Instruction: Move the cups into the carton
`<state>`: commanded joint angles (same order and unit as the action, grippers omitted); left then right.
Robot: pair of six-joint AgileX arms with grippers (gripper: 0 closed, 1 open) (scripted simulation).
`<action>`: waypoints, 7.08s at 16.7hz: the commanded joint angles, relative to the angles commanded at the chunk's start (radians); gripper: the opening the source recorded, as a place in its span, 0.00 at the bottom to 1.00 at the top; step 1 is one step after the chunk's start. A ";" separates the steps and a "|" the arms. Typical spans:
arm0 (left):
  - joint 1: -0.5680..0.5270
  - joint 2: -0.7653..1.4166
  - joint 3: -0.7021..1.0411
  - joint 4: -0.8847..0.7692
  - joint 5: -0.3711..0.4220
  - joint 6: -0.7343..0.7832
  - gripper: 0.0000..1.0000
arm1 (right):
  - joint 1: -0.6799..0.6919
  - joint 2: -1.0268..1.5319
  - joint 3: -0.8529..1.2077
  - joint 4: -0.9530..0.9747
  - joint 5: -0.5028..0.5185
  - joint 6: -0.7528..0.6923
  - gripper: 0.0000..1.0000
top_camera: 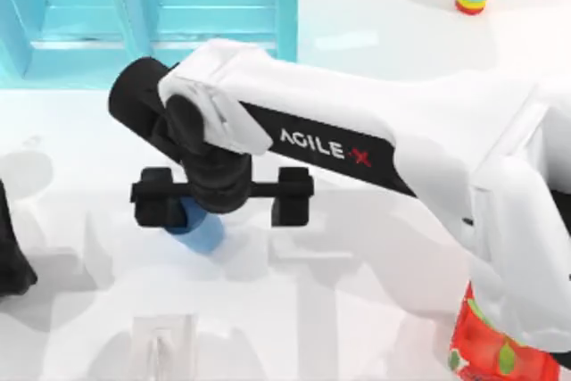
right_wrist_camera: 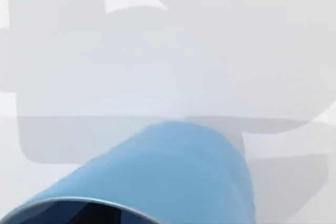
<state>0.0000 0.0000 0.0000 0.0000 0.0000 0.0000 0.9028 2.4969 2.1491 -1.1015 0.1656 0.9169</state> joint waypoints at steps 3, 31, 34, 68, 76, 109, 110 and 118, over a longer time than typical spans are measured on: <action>0.000 0.000 0.000 0.000 0.000 0.000 1.00 | 0.000 0.000 0.000 0.000 0.000 0.000 0.92; 0.000 0.000 0.000 0.000 0.000 0.000 1.00 | -0.073 -0.227 -0.158 -0.052 -0.009 -0.082 0.00; 0.000 0.000 0.000 0.000 0.000 0.000 1.00 | -0.121 -0.361 -0.248 -0.085 -0.020 -0.127 0.00; 0.000 0.000 0.000 0.000 0.000 0.000 1.00 | -1.623 -0.893 -0.729 -0.301 -0.190 -1.625 0.00; 0.000 0.000 0.000 0.000 0.000 0.000 1.00 | -1.603 -0.902 -0.881 -0.148 -0.192 -1.604 0.00; 0.000 0.000 0.000 0.000 0.000 0.000 1.00 | -1.594 -0.898 -0.951 -0.085 -0.190 -1.598 1.00; 0.000 0.000 0.000 0.000 0.000 0.000 1.00 | -1.595 -0.898 -0.916 -0.119 -0.190 -1.599 1.00; 0.000 0.000 0.000 0.000 0.000 0.000 1.00 | -1.599 -0.900 -0.597 -0.440 -0.190 -1.599 1.00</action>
<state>0.0000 0.0000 0.0000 0.0000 0.0000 0.0000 -0.6961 1.5973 1.5522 -1.5413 -0.0244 -0.6823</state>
